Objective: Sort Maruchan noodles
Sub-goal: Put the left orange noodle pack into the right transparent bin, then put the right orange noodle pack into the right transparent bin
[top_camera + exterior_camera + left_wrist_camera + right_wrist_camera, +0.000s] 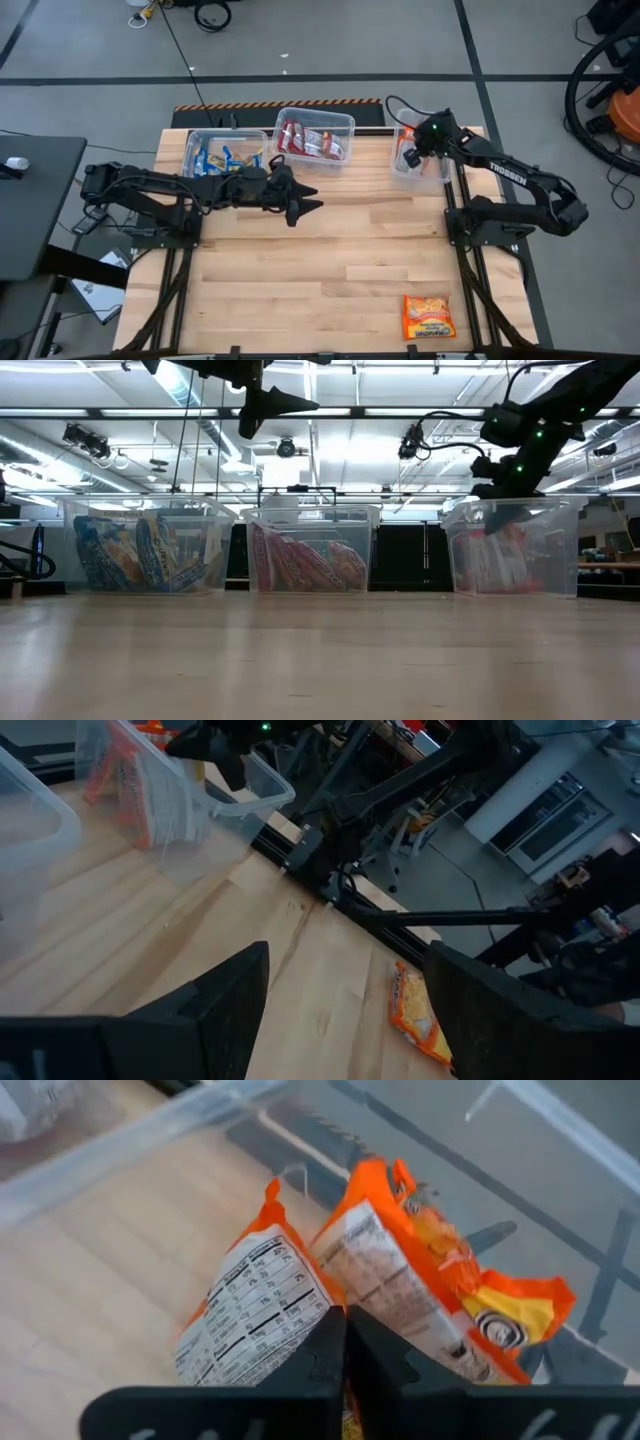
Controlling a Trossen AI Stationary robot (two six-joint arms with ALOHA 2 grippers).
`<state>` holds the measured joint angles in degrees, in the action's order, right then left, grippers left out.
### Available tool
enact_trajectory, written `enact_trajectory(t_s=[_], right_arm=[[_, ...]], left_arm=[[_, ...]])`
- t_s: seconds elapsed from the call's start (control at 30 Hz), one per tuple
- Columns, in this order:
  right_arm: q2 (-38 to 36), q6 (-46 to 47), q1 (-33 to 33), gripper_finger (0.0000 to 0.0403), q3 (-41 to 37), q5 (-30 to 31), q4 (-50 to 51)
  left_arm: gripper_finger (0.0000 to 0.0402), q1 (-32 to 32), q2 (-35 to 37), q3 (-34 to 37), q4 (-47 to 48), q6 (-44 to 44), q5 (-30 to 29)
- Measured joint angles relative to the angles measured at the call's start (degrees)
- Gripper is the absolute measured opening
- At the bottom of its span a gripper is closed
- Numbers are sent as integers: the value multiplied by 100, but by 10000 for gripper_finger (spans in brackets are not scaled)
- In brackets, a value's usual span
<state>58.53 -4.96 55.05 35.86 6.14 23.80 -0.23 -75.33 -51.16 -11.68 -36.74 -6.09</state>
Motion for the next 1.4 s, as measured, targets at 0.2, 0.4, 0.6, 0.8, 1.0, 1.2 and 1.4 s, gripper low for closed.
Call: enact_trajectory(t_s=[0.2,0.4,0.6,0.8,1.0,1.2,1.4], right_arm=[[-61,30,0,45,0,24,-197],[-290,27,-10,91,34,125,-75],[-620,130,-256,106,722,61,346],[-823,1088,-1120,105,1535,-902,456],[-795,1922,-3118,105,2101,-845,455],[-533,3039,-5456,104,2341,-98,450],[166,4237,-7362,104,2339,353,464]], left_arm=[[270,0,0,0,0,-12,11],[270,0,62,4,76,34,247],[270,-5,390,7,476,218,324],[270,-133,738,4,393,459,335],[270,-381,883,4,359,626,338],[270,-850,881,4,412,626,338],[270,-1523,879,4,479,617,337]])
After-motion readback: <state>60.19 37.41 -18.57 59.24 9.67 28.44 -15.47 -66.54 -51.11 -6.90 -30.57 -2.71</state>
